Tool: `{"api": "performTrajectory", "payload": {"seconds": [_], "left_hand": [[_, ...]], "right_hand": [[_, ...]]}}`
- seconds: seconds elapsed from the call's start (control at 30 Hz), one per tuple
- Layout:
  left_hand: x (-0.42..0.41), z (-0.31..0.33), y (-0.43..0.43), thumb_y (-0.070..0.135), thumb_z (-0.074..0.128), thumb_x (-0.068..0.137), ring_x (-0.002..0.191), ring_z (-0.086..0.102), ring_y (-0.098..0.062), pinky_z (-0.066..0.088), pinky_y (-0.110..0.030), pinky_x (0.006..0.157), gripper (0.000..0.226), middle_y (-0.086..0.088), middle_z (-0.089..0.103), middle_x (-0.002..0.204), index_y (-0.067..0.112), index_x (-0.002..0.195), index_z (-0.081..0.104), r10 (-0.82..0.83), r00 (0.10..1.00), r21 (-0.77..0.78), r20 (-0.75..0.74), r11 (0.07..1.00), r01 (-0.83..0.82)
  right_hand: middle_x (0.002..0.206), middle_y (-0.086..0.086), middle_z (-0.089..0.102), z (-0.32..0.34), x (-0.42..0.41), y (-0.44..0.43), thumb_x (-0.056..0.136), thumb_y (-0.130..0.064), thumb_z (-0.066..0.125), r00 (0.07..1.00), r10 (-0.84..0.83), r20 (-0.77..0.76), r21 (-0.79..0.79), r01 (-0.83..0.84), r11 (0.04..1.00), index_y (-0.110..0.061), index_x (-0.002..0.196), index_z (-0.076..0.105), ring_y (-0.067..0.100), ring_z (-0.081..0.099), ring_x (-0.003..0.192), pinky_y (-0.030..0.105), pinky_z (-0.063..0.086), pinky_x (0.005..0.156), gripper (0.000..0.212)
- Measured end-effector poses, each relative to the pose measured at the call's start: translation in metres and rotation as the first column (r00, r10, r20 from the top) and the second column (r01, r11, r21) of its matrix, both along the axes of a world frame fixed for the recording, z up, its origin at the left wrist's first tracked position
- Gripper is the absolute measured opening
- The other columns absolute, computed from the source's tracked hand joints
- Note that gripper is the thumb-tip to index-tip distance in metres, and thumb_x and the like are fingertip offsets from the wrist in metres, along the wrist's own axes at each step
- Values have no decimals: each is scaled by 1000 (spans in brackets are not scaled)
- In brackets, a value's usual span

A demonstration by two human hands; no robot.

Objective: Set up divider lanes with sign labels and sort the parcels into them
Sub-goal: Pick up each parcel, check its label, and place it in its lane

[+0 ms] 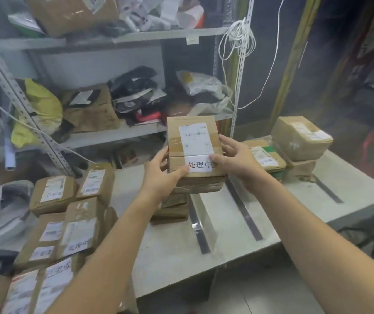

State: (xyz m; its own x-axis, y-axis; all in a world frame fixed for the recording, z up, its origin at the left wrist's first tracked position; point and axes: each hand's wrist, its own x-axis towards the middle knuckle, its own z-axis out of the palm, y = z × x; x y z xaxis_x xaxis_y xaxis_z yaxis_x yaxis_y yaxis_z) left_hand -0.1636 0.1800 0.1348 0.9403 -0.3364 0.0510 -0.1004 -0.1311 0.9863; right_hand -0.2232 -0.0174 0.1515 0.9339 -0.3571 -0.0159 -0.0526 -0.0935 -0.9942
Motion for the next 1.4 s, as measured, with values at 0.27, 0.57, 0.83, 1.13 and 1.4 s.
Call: {"api": "performTrajectory", "payload": {"seconds": [0.27, 0.57, 0.83, 1.13, 1.4], "left_hand": [[60, -74, -114, 20, 86, 73, 108, 61, -8, 56, -34, 88, 71, 12, 62, 126, 30, 135, 54, -15, 980, 35, -199, 999, 23], [84, -121, -178, 17, 76, 80, 102, 53, -10, 46, -25, 82, 66, 14, 56, 116, 29, 137, 44, 126, 960, 330, -249, 943, -39], [114, -153, -203, 12, 71, 81, 109, 60, -17, 54, -42, 95, 66, 6, 62, 124, 29, 138, 42, 302, 891, 427, -338, 893, -141], [111, -183, -228, 3, 69, 79, 101, 57, -10, 47, -23, 77, 58, 6, 59, 117, 24, 128, 45, 396, 820, 420, -414, 882, -214], [101, -193, -223, 3, 80, 70, 106, 62, -10, 53, -29, 91, 64, 10, 67, 116, 26, 125, 57, 396, 866, 471, -306, 853, -224]], "right_hand": [[143, 3, 55, -47, 55, -103, 85, -6, 75, 956, -87, -280, -104, 60, 993, -19, 151, 40, 21, 58, 124, 27, 56, 86, 75], [133, -1, 59, -110, 102, -149, 88, -2, 69, 882, -64, -468, -173, -20, 985, -6, 147, 43, 10, 56, 107, 11, 47, 83, 65], [131, -1, 62, -155, 144, -161, 90, -15, 67, 838, 23, -546, -225, -173, 959, -11, 140, 49, 18, 59, 119, 35, 47, 100, 54], [129, 0, 65, -185, 156, -177, 86, -11, 70, 800, 9, -600, -246, -195, 949, -16, 140, 49, 22, 63, 116, 36, 52, 97, 59], [127, 6, 65, -187, 148, -172, 90, -4, 61, 795, 19, -606, -316, -262, 912, -11, 132, 55, 25, 62, 114, 23, 46, 84, 43]]}}
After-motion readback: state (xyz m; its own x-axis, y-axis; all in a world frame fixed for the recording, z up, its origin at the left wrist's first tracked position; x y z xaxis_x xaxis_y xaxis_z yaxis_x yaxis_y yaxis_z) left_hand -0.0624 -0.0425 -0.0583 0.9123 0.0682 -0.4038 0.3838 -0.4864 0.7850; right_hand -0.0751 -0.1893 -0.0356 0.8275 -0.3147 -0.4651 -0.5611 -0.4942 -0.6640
